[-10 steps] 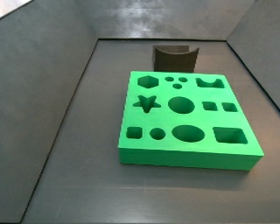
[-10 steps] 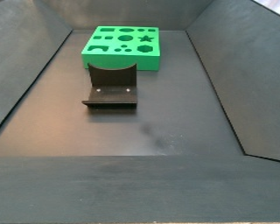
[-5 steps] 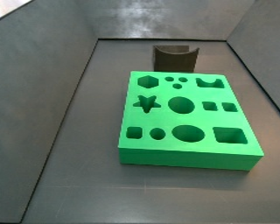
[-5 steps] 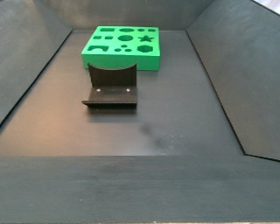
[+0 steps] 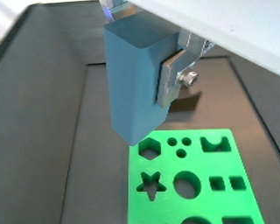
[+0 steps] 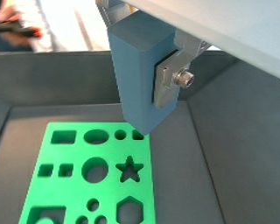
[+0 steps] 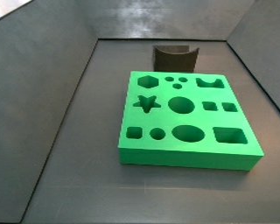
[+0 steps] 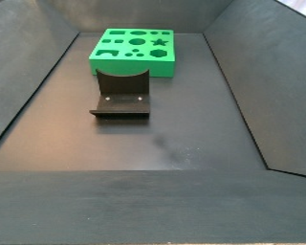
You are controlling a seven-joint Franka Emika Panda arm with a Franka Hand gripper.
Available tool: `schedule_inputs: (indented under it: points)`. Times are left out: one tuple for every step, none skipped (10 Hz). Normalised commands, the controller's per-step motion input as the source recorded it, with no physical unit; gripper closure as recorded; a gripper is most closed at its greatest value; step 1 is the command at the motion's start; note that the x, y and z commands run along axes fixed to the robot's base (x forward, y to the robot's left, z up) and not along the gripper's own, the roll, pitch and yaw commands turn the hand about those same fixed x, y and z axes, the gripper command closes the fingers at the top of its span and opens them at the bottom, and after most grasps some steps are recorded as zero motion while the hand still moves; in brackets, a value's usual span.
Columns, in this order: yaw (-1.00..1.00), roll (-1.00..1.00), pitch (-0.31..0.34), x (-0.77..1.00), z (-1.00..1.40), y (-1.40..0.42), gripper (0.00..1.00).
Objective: Pick up the rectangle object. Move up. Move to above the board. Insert the rectangle object.
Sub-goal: Insert the rectangle object.
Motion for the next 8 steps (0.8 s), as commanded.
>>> schedule_inputs:
  points:
    - [-1.00, -0.01, -0.029, 0.00, 0.00, 0.00, 1.00]
    - [-1.00, -0.01, -0.036, 0.00, 0.00, 0.00, 1.00]
    - [-1.00, -0.02, -0.039, 0.00, 0.00, 0.00, 1.00]
    - [-1.00, -0.02, -0.039, 0.00, 0.00, 0.00, 1.00]
    - [-1.00, -0.06, -0.077, 0.00, -0.15, -0.01, 1.00]
    - [-1.00, -0.08, -0.093, 0.00, -0.20, -0.02, 1.00]
    - [-1.00, -0.08, -0.100, 0.00, -0.22, -0.02, 1.00]
    - [-1.00, -0.09, -0.123, 0.00, -0.25, -0.03, 1.00]
